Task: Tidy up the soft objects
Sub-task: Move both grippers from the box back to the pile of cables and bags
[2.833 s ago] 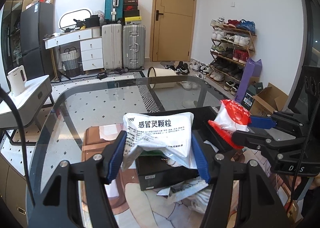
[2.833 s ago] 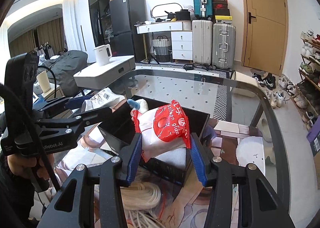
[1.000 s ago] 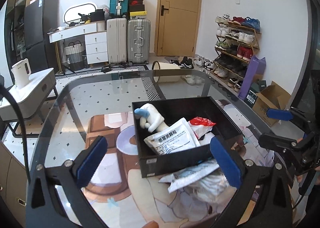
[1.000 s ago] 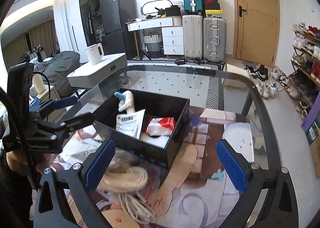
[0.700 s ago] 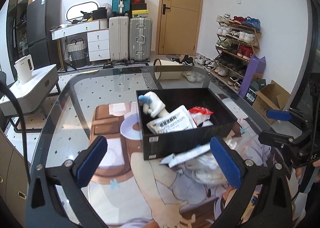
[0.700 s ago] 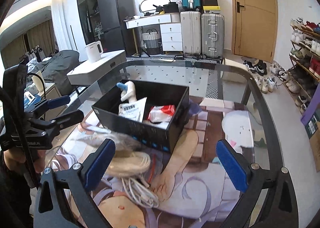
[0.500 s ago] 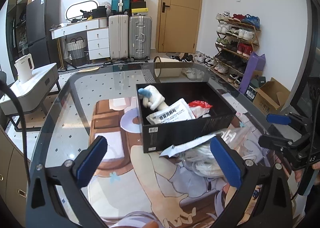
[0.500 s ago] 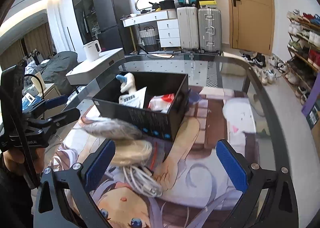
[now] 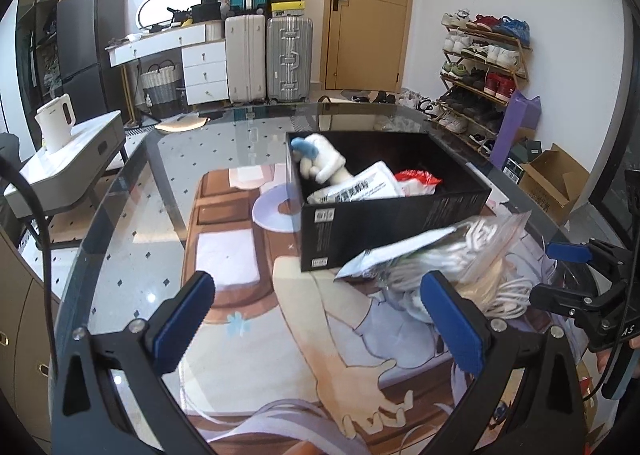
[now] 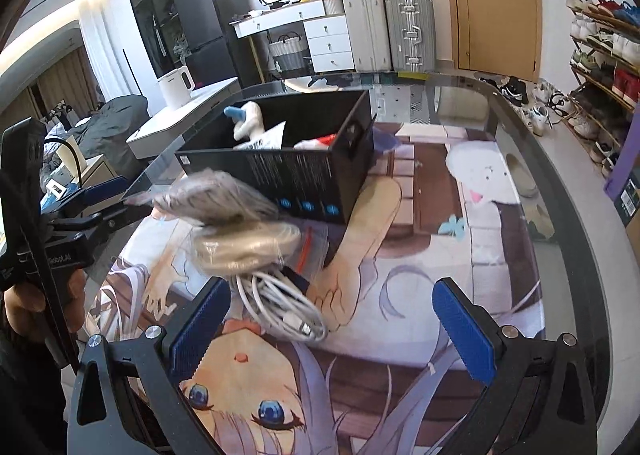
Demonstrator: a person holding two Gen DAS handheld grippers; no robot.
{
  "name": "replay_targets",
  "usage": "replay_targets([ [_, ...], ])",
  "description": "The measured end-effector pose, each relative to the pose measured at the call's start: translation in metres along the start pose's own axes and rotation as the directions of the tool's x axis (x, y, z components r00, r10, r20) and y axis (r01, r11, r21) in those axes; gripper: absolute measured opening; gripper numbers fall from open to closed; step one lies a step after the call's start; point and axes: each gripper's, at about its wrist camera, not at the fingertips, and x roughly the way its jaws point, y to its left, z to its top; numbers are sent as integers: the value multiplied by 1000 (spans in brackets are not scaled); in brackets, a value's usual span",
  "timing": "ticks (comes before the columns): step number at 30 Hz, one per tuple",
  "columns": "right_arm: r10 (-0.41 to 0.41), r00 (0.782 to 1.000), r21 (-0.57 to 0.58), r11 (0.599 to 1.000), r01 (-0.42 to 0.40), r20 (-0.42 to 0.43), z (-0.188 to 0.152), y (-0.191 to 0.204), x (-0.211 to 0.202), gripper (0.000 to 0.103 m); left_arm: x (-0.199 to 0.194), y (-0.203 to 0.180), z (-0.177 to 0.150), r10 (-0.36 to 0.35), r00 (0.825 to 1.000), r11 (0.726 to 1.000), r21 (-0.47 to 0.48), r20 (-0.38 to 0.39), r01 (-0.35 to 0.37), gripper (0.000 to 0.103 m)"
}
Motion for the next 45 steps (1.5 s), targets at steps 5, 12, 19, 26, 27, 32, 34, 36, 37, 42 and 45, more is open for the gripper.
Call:
replay_targets([
  [5, 3, 999, -2, 1000, -3, -35, -9, 4, 12, 102, 8, 3, -9, 8, 1000, 1000, -3, -27, -8, 103],
  [12, -32, 998, -25, 999, 30, -57, -9, 9, 25, 102, 16, 8, -15, 1, 999, 1000, -13, -54, -2, 103],
  [19, -79, 995, 2, 997, 79, -55, -7, -6, 26, 102, 19, 8, -19, 1, 998, 1000, -13, -65, -2, 103],
  [26, -133, 989, 51, 989, 136, -70, -6, -26, 29, 102, 19, 8, -21, -2, 998, 1000, -10, -69, 1, 103],
  [27, -127, 989, 48, 990, 131, -73, -6, -26, 30, 102, 20, 8, -20, -2, 998, 1000, -10, -70, 2, 103],
  [32, -83, 994, 11, 996, 84, -72, -8, -15, 31, 102, 21, 7, -21, -6, 997, 1000, -8, -73, 5, 103],
  [34, -65, 995, -16, 998, 64, -77, -9, -8, 34, 102, 21, 7, -21, -7, 997, 1000, -7, -75, 6, 103],
  [36, -45, 995, -32, 999, 43, -85, -9, -2, 36, 102, 21, 6, -21, -9, 997, 1000, -3, -76, 9, 103],
  [37, -35, 996, -38, 999, 32, -87, -9, 2, 38, 102, 22, 6, -21, -10, 997, 1000, -1, -78, 10, 103],
  [42, -27, 996, -63, 998, 22, -88, -7, 15, 46, 102, 24, 4, -22, -10, 996, 1000, 3, -86, 10, 103],
  [45, -35, 996, -78, 997, 28, -87, -6, 21, 51, 102, 25, 4, -23, -8, 996, 1000, 5, -88, 9, 103],
])
